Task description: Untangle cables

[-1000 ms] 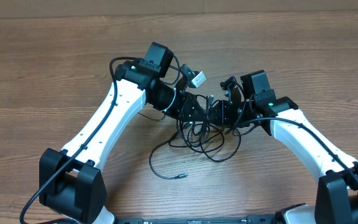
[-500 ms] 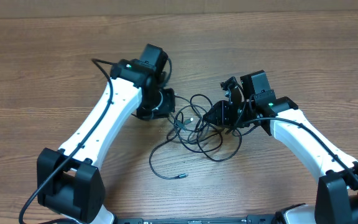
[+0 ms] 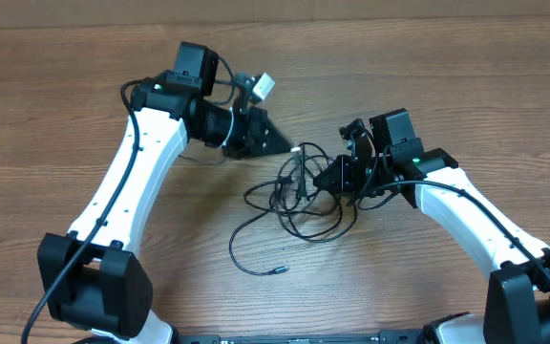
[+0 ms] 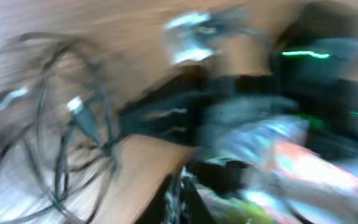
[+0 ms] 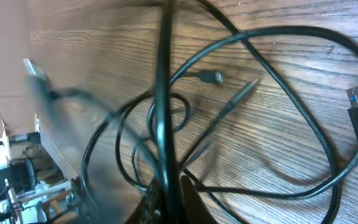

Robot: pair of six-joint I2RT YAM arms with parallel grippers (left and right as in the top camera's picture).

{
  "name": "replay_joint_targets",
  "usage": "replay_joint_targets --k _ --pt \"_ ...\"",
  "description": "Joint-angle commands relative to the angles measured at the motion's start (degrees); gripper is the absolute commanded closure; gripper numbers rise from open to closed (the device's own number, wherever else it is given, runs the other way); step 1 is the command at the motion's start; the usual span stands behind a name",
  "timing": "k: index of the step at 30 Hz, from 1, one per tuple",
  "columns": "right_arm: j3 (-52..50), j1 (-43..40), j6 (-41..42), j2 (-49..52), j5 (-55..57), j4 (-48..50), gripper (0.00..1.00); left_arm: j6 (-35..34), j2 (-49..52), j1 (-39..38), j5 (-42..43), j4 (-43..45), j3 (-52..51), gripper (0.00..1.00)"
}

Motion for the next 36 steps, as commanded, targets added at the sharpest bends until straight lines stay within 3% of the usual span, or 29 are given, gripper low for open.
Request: replay_joint_targets --k 1,3,5,8,13,15,18,23,27,36 --pt "-0.1 0.2 0.3 0.2 0.2 0.3 0.96 -16.3 -1.0 -4.2 -49.4 -6.9 0.7 0.96" --pt "-0.1 0.2 0.3 0.2 0.2 0.3 0.96 -22.4 -0.9 -5.6 -60.4 -9.9 0.7 0.96" --pt "-0.1 0.2 0.4 0.2 0.2 0.3 0.96 -23.0 -0.9 -6.3 -61.7 -11.0 0.7 0.96" --pt "-0.1 0.2 1.4 0.2 0.2 0.3 0.96 -22.7 -0.9 -6.3 -57.8 -10.4 0.7 0.96" --pt "-0.1 0.2 1.4 0.2 0.2 0.3 0.96 -16.0 -0.9 -6.3 -41.3 -5.1 0.7 0.96" --pt "-0.1 0.2 1.4 0.2 0.1 0.3 0.96 -13.6 -0.9 -6.5 -36.5 -3.4 0.7 0.90" --pt "-0.1 0.2 0.8 0.2 -3.7 0.6 0.96 -13.6 -0.9 -6.7 -35.3 -2.6 0.7 0.82" --pt "1.2 0.2 -7.9 0.1 -10.5 0.7 0.96 -13.2 -0.9 -6.7 -35.5 -2.8 0.7 0.82" --pt "6.6 0.2 -10.6 0.0 -8.5 -3.6 0.96 -13.1 -0.9 -6.7 -35.6 -3.5 0.7 0.82" --pt "33.1 0.2 -14.1 0.0 0.2 -23.5 0.96 -12.7 -0.8 -6.6 -36.8 -3.7 0.7 0.81"
